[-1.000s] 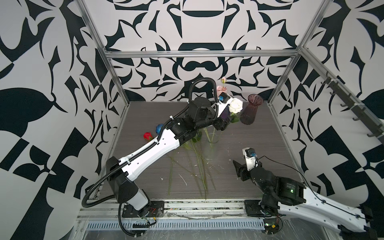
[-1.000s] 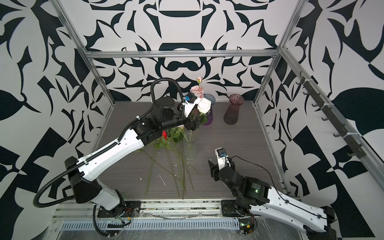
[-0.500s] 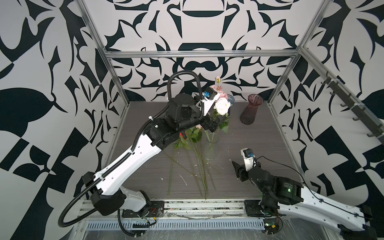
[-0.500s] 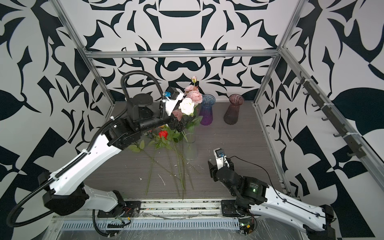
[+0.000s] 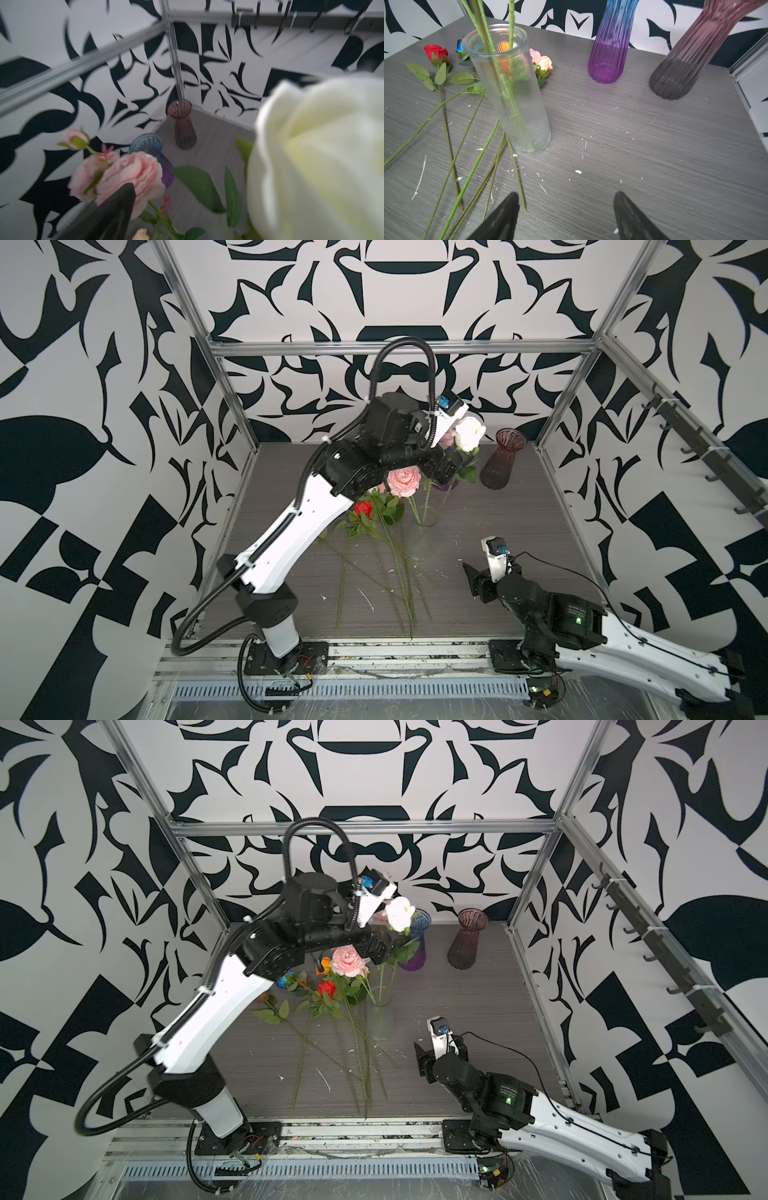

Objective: Arrange the flowers into the vase

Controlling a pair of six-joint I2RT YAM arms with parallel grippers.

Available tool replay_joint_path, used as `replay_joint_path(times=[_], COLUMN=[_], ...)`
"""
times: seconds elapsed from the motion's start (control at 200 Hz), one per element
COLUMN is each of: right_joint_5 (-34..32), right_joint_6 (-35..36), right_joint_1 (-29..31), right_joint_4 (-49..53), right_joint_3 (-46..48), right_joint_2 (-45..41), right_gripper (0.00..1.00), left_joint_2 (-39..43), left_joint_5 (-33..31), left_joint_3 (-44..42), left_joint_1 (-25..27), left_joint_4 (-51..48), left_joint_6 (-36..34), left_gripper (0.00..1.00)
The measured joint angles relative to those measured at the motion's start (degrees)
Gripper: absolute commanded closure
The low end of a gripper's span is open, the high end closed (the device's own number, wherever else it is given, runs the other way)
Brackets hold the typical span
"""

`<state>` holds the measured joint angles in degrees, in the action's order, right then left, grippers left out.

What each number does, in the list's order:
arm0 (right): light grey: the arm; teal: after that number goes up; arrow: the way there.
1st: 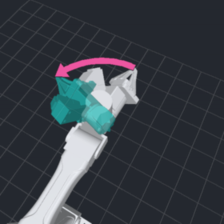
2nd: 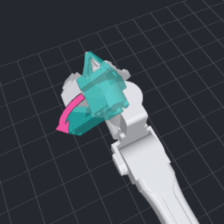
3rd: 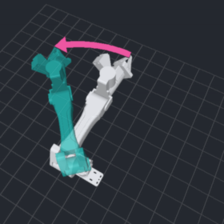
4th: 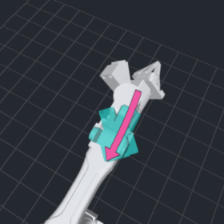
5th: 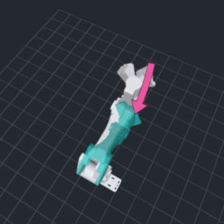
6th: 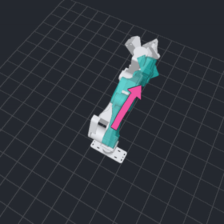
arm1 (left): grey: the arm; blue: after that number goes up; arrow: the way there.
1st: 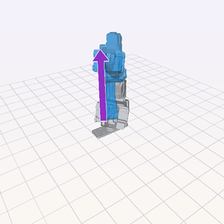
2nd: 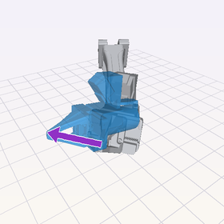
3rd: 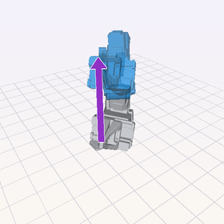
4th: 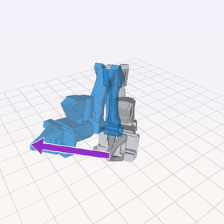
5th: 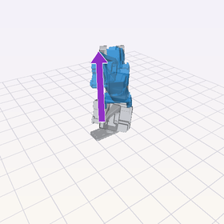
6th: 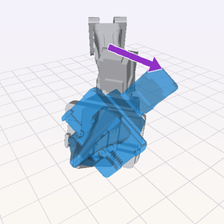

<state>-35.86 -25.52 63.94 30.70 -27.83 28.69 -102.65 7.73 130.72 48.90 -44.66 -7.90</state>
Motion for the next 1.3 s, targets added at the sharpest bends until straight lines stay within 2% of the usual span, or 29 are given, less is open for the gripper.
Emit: replay_joint_path(times=[0.155, 0.27, 0.385, 0.485, 0.54, 0.63, 0.775, 0.855, 1.04, 1.16, 1.3], right_joint_5=[2.0, 3.4, 3.7, 3.7, 4.6, 10.2, 22.2, 28.0, 38.6, 40.6, 39.5], right_joint_6=[0.2, 1.3, 4.3, 7.7, 9.4, 10.9, 11.5, 11.8, 11.9, 11.3, 10.4], right_joint_1=[0.0, 0.0, -0.2, -1.8, -4.3, -12.4, -24.4, -26.8, -27.0, -27.0, -27.0], right_joint_4=[1.2, 3.0, 4.9, 7.6, 8.3, 9.4, 12.1, 13.1, 13.9, 14.4, 15.5], right_joint_3=[-0.7, -5.6, -16.5, -31.3, -40.0, -52.1, -62.6, -66.0, -68.8, -68.7, -67.8], right_joint_2=[0.3, 3.3, 8.8, 16.0, 20.0, 26.0, 32.7, 35.8, 40.7, 40.8, 38.4], right_gripper=[0.15, 0.12, 0.12, 0.13, 0.16, 0.19, 0.22, 0.24, 0.24, 0.23, 0.22], left_joint_2=[-4.2, -4.1, -3.2, -2.7, -2.2, -1.0, 2.3, 4.3, 5.6, 6.6, 13.7], left_joint_5=[7.9, 11.6, 14.3, 15.7, 16.1, 16.2, 15.4, 15.1, 14.3, 12.8, 11.4], left_joint_3=[1.6, 4.0, 4.4, 4.2, 3.7, 2.5, 0.7, 0.1, 0.9, -2.0, -14.4], left_joint_1=[-5.0, -6.1, -5.5, -5.2, -5.2, -5.2, -5.2, -5.2, -5.2, -5.2, -5.2], left_joint_4=[-10.3, -14.1, -15.0, -15.0, -15.0, -15.0, -15.3, -15.8, -18.4, -18.3, -14.3], left_joint_6=[0.4, 0.4, 0.4, 0.6, 0.6, 0.8, 0.9, 1.0, 1.0, 1.5, 3.1], left_gripper=[0.01, 0.00, 0.02, 0.03, 0.03, 0.03, 0.01, 0.02, 0.06, 0.07, 0.09])
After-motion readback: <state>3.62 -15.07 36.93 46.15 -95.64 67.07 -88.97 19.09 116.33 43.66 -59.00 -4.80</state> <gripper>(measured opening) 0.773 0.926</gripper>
